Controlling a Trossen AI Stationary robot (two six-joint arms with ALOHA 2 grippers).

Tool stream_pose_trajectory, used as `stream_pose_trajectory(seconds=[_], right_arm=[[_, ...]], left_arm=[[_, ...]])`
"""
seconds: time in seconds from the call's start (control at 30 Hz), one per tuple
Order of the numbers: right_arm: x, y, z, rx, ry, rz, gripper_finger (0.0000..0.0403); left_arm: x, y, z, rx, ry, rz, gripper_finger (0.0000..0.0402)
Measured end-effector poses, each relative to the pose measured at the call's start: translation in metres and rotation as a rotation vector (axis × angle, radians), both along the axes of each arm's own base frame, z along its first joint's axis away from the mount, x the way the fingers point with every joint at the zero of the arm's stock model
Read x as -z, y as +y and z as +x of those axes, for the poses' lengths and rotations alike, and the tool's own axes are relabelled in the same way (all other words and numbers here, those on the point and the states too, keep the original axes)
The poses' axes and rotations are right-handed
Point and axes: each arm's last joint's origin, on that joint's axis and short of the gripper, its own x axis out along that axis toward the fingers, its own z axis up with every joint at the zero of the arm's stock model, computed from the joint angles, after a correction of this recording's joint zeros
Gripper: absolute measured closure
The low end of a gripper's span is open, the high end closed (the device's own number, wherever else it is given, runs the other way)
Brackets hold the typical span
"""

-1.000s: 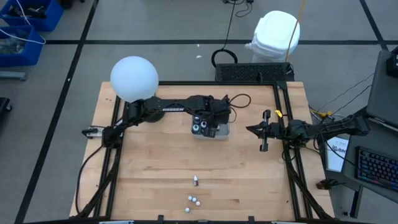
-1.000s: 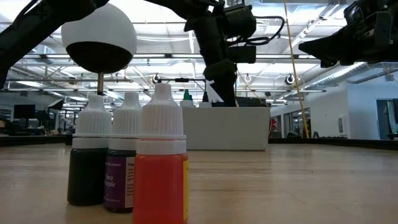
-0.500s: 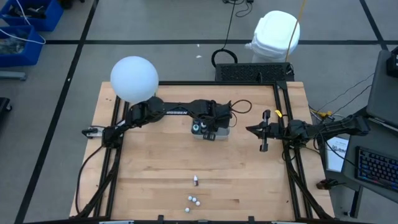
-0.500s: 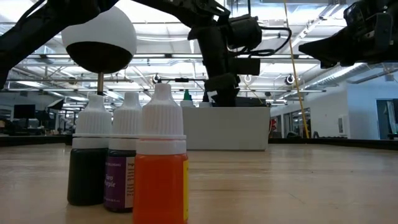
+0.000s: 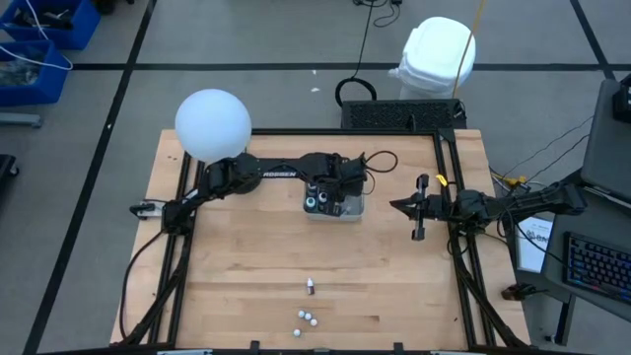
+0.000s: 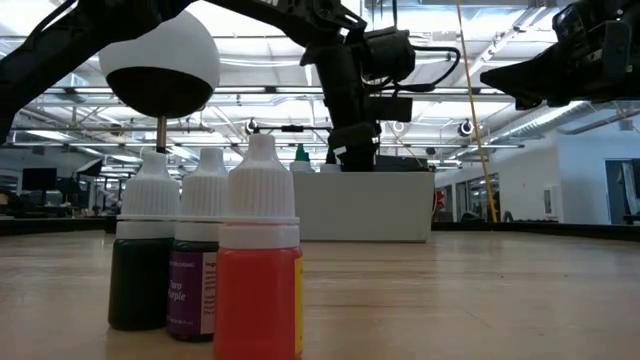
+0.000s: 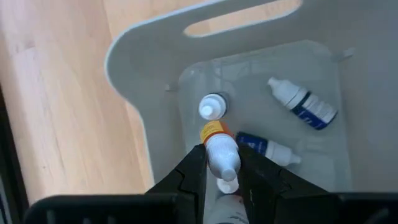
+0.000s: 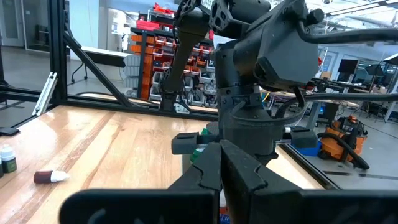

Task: Pick & Place food coloring
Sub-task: Put the left small orange food coloring bottle into the gray bin

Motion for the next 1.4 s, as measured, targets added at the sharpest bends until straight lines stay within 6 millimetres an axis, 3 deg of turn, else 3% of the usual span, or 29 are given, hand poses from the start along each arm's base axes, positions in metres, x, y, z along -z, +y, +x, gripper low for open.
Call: stream_pose_trajectory(seconds=[0.53,1.1,1.4], right_arm=[[0.000,0.000,0.000,0.000,0.000,0.000,0.0403],[0.000,0.000,0.000,0.000,0.000,0.000,0.0403],[0.000,0.000,0.000,0.000,0.000,-0.001,0.0403]], left_arm=[[0.000,0.021,-0.004,-0.030,0.014,0.036,0.0323],[0.000,0.011,-0.003,0.039,0.017,0.012,0.0322],[-0.001,0.008,-0.001,0.026,0.013,0.061,0.0263]])
